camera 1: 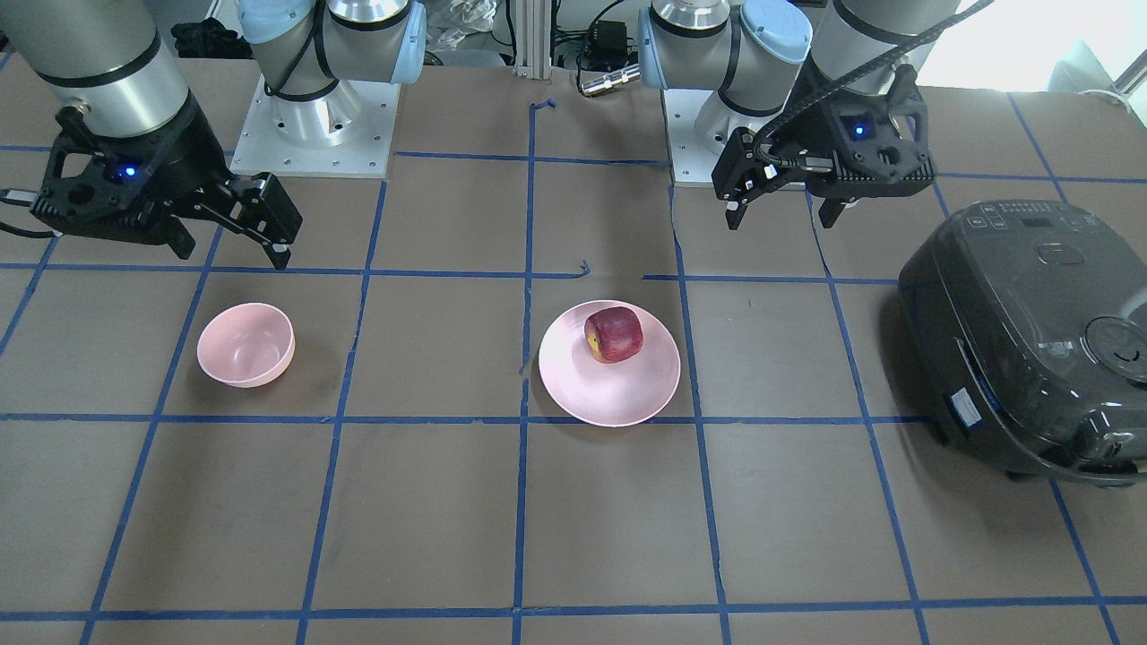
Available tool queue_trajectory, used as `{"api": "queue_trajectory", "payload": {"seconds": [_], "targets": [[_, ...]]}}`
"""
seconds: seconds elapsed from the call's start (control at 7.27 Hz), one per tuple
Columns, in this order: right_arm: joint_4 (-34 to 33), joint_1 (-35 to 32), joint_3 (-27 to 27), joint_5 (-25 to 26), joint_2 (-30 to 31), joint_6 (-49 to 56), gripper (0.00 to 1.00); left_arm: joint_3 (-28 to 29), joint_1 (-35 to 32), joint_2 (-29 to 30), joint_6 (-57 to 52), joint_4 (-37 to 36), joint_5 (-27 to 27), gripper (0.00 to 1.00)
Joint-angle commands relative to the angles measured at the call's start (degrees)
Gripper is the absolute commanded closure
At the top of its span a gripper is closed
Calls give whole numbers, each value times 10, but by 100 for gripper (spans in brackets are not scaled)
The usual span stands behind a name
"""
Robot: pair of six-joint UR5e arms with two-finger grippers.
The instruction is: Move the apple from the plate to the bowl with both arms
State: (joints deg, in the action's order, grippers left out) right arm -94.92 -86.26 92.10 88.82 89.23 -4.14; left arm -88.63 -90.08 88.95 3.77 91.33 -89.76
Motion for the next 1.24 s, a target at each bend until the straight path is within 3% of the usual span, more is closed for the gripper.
{"api": "queue_trajectory", "payload": {"seconds": [0.0, 0.41, 1.1], "targets": [[6, 5, 3, 0, -5, 0, 0, 3, 0, 0, -1, -1, 0, 0], [34, 4, 0, -1, 17, -2, 0, 4, -2, 0, -2, -4, 1, 0], [27, 6, 7, 0, 9, 38, 0, 4, -3, -4, -1, -1, 2, 0]]}}
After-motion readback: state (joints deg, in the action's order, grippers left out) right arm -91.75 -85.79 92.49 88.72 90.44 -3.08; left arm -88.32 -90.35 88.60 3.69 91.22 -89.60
